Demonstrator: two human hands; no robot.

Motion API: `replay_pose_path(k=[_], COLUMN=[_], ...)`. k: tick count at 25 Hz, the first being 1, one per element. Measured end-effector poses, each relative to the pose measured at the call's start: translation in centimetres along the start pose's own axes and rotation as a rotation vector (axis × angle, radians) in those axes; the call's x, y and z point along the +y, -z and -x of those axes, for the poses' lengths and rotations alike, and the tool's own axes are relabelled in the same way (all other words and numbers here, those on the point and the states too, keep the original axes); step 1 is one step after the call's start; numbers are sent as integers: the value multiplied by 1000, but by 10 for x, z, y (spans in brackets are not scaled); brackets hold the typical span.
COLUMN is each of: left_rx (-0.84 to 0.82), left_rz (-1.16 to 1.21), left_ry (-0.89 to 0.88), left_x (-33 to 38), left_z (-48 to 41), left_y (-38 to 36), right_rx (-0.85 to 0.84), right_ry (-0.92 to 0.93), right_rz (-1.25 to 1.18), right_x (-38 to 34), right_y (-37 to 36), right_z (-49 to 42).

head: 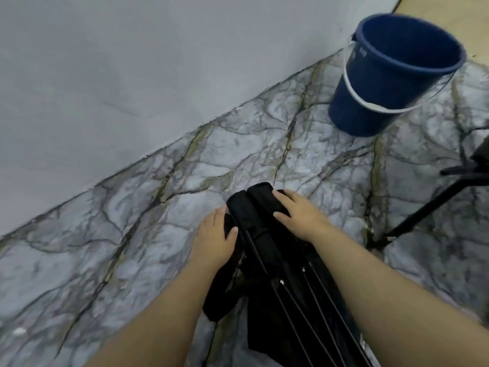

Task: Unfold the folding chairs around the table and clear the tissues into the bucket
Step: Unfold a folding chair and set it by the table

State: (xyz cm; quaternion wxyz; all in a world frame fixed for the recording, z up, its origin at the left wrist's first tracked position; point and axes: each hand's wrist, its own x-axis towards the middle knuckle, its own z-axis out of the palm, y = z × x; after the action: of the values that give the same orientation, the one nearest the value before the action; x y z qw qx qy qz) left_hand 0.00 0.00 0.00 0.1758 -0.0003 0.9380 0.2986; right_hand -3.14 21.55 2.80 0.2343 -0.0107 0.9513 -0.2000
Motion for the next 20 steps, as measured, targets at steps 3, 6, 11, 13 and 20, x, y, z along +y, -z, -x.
replay_pose_path(k=[3,6,11,13,20], left_rx=[34,-24,-1,-51,-48], left_rz=[49,105,218,503,907], left_ry=[-13,-20,12,65,210], left_x=[-22,-33,-27,-21,10], left_z=[-42,-63,-76,-75,-42], left_y=[-25,-43,-54,-59,-22], right_rx=[45,41,21,38,73], right_ry=[10,31,23,4,-36], right_rz=[-5,-7,-139,-216,-489], right_x=[17,25,23,21,-8], right_y=[-21,-34,-51,-51,-10], right_z=[-45,-75,-97,-98,-52])
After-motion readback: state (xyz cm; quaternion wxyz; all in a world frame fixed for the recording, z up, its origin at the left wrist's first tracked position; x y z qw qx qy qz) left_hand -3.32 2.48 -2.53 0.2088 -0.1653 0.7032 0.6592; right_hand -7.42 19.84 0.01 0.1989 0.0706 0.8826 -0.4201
